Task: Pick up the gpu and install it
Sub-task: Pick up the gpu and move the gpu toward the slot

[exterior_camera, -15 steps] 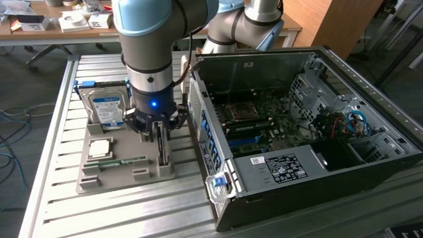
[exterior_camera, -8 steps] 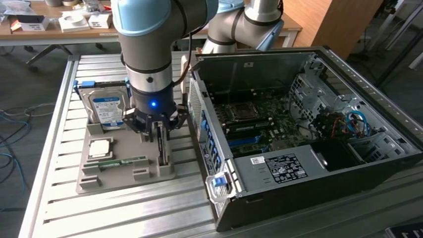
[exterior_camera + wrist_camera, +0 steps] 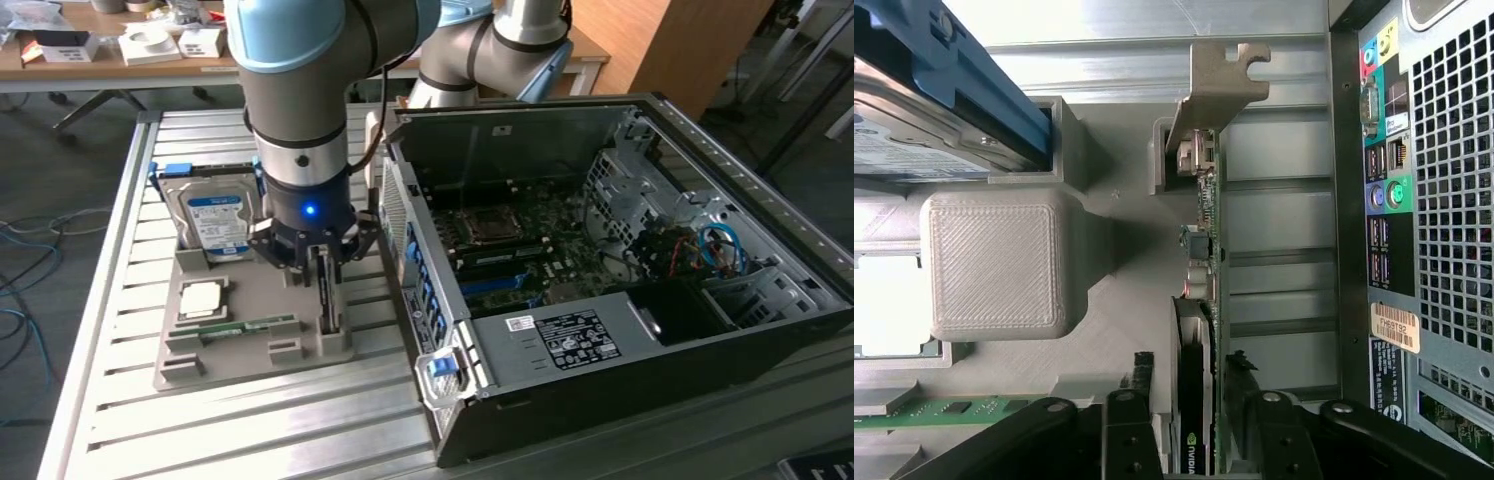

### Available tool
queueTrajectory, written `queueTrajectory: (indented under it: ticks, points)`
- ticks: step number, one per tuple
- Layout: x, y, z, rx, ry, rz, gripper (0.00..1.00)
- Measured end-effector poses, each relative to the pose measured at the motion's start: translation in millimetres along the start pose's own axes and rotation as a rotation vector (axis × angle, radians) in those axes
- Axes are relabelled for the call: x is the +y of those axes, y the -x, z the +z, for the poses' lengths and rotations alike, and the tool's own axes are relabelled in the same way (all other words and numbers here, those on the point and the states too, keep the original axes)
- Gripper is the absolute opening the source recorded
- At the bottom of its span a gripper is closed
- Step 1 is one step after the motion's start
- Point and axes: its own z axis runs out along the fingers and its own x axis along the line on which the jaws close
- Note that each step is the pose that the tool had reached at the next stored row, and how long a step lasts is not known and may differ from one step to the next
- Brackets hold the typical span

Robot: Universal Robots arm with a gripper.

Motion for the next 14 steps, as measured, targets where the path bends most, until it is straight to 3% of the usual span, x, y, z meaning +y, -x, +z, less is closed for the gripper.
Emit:
queueTrajectory:
  ticks: [2, 4, 14]
  points:
    - [0.0, 0.0, 0.0, -0.0001, 0.0, 0.0, 0.31]
    - [0.0, 0.0, 0.0, 0.0, 0.0, 0.0, 0.26]
    - [-0.2, 0.7, 0.0, 0.0001, 0.0, 0.0, 0.26]
